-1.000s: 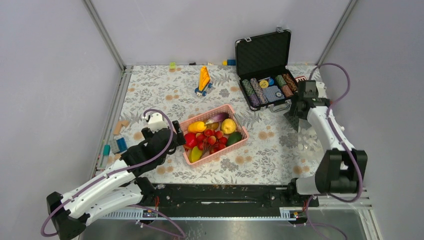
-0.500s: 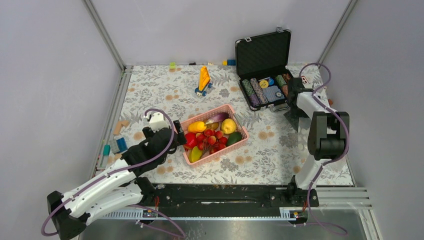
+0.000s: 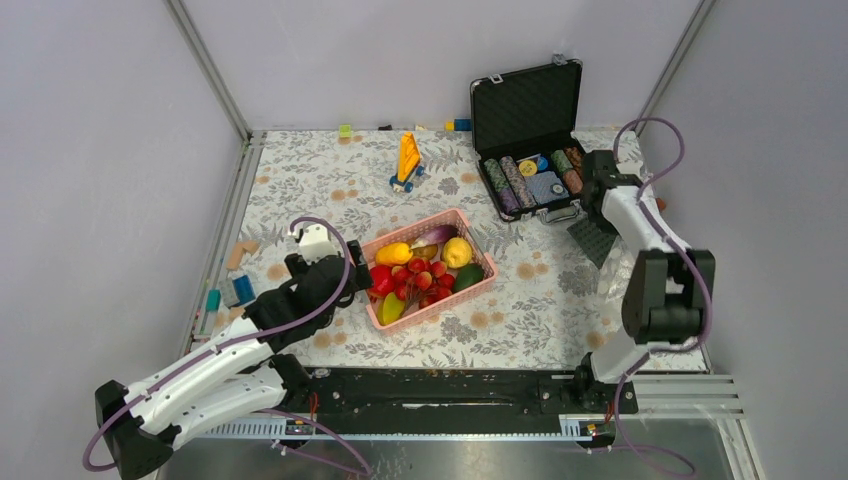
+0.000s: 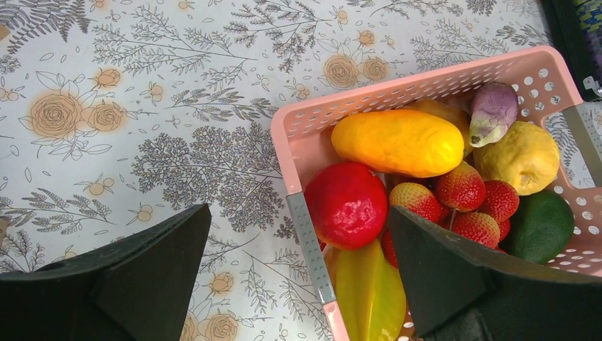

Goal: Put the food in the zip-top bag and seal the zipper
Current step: Pick up the zipper food storage bag at the center of the board.

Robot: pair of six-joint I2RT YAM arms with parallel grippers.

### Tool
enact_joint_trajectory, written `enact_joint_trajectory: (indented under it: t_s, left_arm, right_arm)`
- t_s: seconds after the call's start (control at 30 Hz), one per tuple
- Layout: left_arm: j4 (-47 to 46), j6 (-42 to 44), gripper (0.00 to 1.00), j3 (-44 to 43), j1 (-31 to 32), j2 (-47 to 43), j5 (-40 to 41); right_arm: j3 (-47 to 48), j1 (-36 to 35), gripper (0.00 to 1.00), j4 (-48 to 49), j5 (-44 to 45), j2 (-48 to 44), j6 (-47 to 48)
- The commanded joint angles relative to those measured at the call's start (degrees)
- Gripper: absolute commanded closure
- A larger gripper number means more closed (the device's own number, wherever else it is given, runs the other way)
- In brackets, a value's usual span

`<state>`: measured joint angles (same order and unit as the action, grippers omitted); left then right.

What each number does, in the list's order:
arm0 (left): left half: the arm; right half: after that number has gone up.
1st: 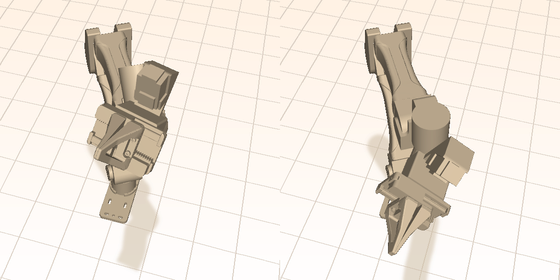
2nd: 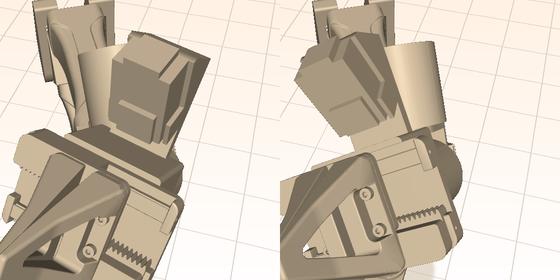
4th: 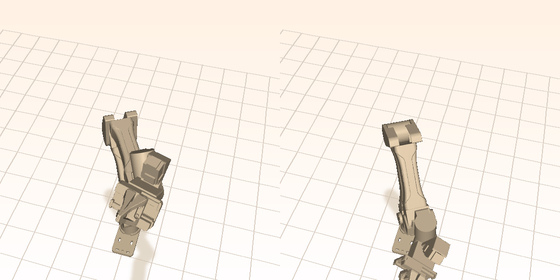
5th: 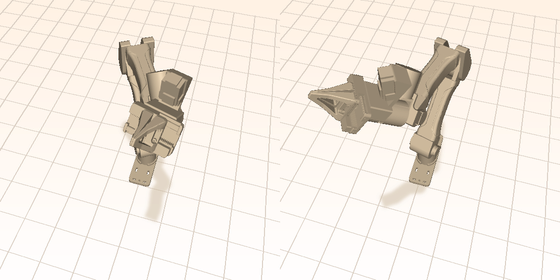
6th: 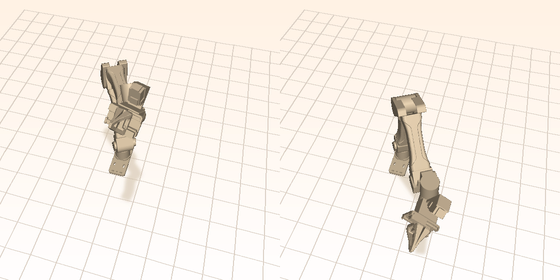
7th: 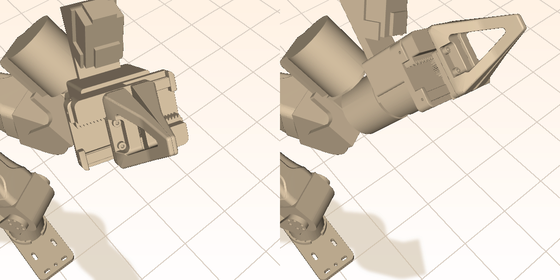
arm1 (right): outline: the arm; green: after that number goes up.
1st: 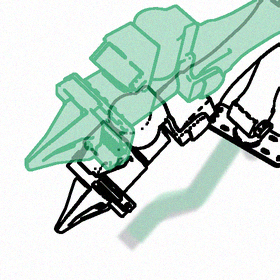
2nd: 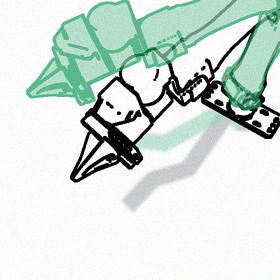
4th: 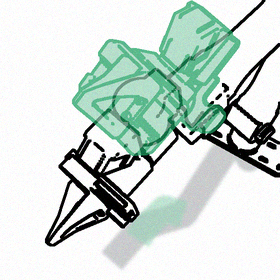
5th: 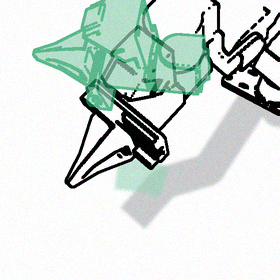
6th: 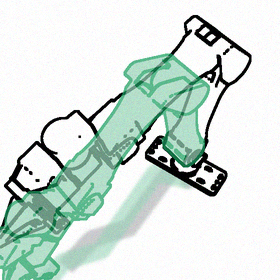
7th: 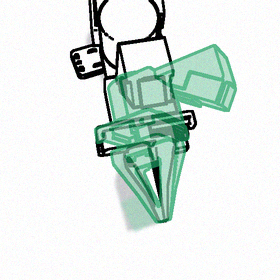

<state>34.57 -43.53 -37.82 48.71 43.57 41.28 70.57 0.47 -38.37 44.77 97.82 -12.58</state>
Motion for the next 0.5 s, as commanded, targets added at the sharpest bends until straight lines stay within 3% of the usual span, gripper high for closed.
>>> enact_joint_trajectory:
  t_s: [0.0,0.13,0.37,0.47]
  left_arm:
    - [-1.1,0.2,0.01,0.1,-0.2,-0.9,1.8]
    - [-1.3,0.3,0.01,-0.1,-0.1,-1.5,0.7]
    - [-6.3,3.5,0.01,1.0,-0.2,-4.1,-7.8]
    - [-7.0,4.5,0.01,0.7,-0.2,-5.4,-11.3]
  right_arm:
    - [3.0,-2.4,1.0,-6.4,-3.1,-15.0,-2.1]
    - [0.0,-4.4,1.0,-3.2,-12.4,-27.9,2.0]
    - [-11.4,-6.4,1.0,15.8,-52.4,-45.7,15.6]
    - [-13.1,-12.1,1.0,17.7,-58.3,-47.5,20.1]
